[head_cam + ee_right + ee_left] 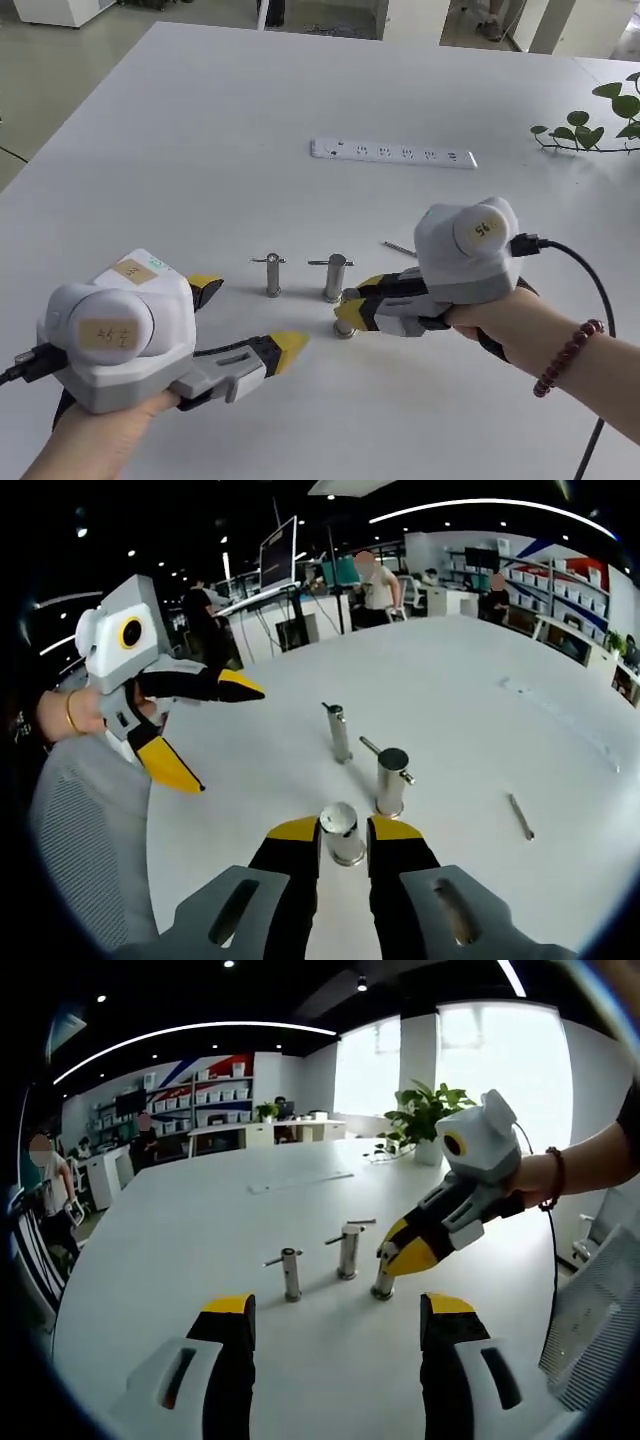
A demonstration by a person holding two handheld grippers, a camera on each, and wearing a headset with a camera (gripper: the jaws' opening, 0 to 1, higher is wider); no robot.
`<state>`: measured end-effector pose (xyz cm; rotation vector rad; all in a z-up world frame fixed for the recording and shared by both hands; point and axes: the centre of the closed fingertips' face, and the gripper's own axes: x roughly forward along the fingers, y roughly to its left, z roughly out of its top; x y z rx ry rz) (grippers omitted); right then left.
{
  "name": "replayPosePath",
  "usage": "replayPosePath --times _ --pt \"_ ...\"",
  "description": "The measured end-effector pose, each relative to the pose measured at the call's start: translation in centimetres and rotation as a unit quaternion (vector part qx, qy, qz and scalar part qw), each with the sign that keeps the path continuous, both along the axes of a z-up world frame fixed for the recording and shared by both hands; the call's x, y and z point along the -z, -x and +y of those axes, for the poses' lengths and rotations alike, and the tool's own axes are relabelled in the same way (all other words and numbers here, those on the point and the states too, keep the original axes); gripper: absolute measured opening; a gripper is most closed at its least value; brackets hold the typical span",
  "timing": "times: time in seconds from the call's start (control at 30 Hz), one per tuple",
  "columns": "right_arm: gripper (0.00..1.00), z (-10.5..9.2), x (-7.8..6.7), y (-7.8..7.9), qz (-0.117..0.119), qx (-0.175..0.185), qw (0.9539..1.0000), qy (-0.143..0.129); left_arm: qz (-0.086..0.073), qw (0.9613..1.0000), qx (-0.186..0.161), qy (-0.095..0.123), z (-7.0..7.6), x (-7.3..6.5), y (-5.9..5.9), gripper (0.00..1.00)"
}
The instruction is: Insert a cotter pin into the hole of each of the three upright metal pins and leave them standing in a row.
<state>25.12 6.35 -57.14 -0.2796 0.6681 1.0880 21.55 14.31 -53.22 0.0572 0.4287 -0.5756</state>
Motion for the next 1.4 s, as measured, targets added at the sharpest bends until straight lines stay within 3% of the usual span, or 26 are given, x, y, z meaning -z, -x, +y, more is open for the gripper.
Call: replayPosePath --times 0.33,0.73,1.07,1.4 --pt "0.23 -0.9 -1.0 0.8 0.009 -0.017 0.9998 0.005 0.001 1.0 -0.001 0.0 0.1 0.0 0.0 0.66" --pt "0.24 -3.8 -2.8 -0.1 0.003 -0.004 0.9999 0.013 0.0 1.0 0.002 -0.004 -0.1 0.0 0.0 0.66" --pt "0.22 -5.8 -3.2 -2.9 0.002 0.03 0.9991 0.031 0.0 1.0 -0.001 -0.004 0.0 0.0 0.0 0.66" --pt "0.16 -8.0 -0.7 -6.9 -0.001 0.069 0.9943 0.081 0.001 1.0 -0.004 -0.003 0.3 0.1 -0.1 0.66"
